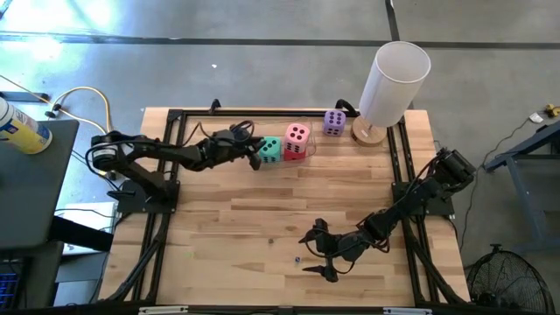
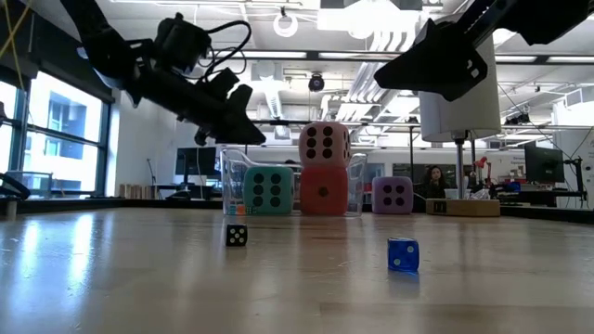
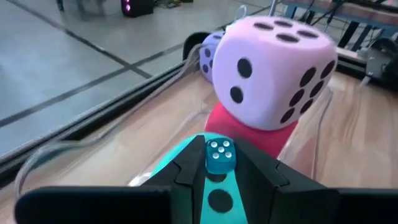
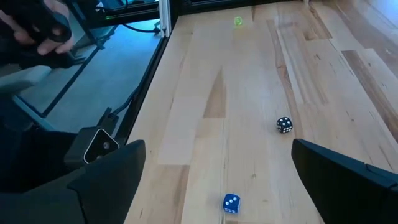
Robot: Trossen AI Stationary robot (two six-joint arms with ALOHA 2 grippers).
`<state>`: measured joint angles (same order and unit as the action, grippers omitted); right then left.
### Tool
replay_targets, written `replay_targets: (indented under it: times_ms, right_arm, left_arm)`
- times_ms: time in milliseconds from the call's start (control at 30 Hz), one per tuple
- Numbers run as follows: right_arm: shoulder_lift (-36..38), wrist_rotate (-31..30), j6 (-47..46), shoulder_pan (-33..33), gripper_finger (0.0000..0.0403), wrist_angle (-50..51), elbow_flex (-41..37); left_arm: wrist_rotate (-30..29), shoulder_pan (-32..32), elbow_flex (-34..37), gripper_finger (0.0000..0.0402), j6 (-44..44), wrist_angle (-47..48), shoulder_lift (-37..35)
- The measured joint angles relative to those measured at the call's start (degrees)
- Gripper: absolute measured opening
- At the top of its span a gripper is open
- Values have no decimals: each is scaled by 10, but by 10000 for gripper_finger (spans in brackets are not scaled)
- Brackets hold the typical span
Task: Pick & Place Dice
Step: Put the small light blue dice into the transparent bin, then put the small blue dice into the transparent bin
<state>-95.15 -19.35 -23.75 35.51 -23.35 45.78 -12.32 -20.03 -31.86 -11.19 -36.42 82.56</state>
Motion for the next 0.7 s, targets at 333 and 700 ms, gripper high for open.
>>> replay_targets:
  times_ms: [333,700]
  right_arm:
    - [0,0,0,0,396,1,0]
    - [0,1,-1,0,396,1,0]
  left_arm:
    - [-28,-11,0,74,-41,30,0]
    - [-28,-22,-1,136,-67,62,-2]
